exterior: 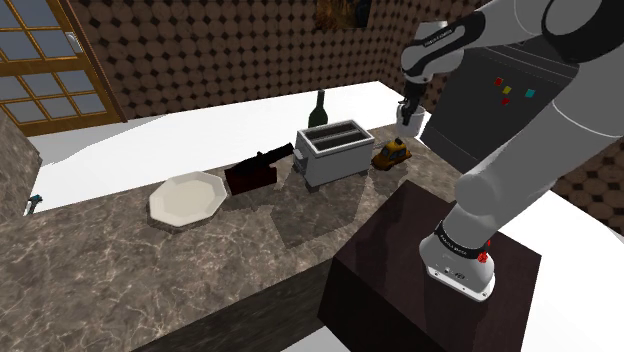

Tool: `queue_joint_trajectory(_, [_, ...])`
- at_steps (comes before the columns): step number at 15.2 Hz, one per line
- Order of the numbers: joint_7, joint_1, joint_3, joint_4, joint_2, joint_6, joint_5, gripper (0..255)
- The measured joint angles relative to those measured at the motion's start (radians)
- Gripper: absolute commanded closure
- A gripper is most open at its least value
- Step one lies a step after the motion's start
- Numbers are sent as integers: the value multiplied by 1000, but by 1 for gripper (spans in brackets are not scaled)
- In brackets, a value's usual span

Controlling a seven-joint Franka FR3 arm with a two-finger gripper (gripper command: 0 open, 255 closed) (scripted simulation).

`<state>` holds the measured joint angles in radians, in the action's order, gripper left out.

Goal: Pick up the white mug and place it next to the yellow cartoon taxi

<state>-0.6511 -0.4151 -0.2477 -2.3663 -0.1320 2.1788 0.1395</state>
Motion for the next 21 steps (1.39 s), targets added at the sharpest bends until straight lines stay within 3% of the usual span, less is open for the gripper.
queue_joint_trajectory(10, [-264, -105, -118, 237, 216, -8, -64, 255])
queue_joint_trajectory(21, [-528, -278, -160, 668, 542, -119, -208, 255])
